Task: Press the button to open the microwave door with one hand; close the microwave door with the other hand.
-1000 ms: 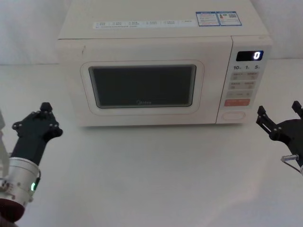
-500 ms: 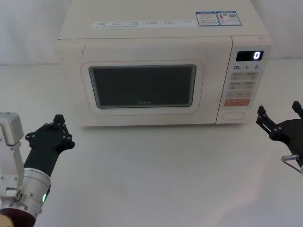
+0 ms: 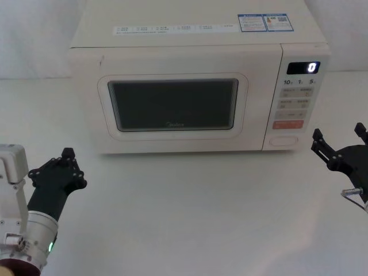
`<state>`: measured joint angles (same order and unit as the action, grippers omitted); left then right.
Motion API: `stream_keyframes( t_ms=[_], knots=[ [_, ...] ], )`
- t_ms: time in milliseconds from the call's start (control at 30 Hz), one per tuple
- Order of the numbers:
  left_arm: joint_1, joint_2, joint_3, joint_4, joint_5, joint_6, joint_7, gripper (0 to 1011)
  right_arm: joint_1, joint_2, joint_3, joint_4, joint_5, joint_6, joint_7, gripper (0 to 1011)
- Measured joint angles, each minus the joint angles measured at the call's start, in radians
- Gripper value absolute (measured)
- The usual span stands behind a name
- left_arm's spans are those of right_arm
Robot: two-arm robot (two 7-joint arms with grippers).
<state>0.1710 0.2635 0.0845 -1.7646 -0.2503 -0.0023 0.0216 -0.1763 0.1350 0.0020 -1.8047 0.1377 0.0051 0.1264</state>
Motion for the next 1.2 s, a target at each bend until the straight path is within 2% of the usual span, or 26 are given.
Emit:
stream_keyframes(
  t_ms=[133,500,533,667,800,867,933,1100,1133,1200],
  knots=[
    [0.005,-0.011,-0.012,0.006,0.012,-0.001,0.001,0,0.0,0.0,0.0,0.0,0.0,0.0,0.0,1000],
    [0.004,-0.008,-0.009,0.005,0.011,-0.002,0.001,26,0.0,0.0,0.0,0.0,0.0,0.0,0.0,1000],
    [0.004,-0.008,-0.009,0.005,0.01,-0.002,0.001,74,0.0,0.0,0.0,0.0,0.0,0.0,0.0,1000],
    [0.004,-0.008,-0.008,0.005,0.009,-0.002,0.0,155,0.0,0.0,0.0,0.0,0.0,0.0,0.0,1000],
    [0.003,-0.007,-0.008,0.005,0.008,-0.002,0.0,306,0.0,0.0,0.0,0.0,0.0,0.0,0.0,1000],
    [0.003,-0.007,-0.007,0.004,0.008,-0.002,0.0,341,0.0,0.0,0.0,0.0,0.0,0.0,0.0,1000],
    [0.003,-0.007,-0.007,0.004,0.008,-0.002,0.0,429,0.0,0.0,0.0,0.0,0.0,0.0,0.0,1000],
    [0.003,-0.007,-0.007,0.004,0.007,-0.002,0.0,572,0.0,0.0,0.0,0.0,0.0,0.0,0.0,1000],
    [0.003,-0.006,-0.007,0.004,0.007,-0.002,0.0,635,0.0,0.0,0.0,0.0,0.0,0.0,0.0,1000],
    [0.003,-0.006,-0.007,0.004,0.007,-0.002,0.0,673,0.0,0.0,0.0,0.0,0.0,0.0,0.0,1000]
  ],
)
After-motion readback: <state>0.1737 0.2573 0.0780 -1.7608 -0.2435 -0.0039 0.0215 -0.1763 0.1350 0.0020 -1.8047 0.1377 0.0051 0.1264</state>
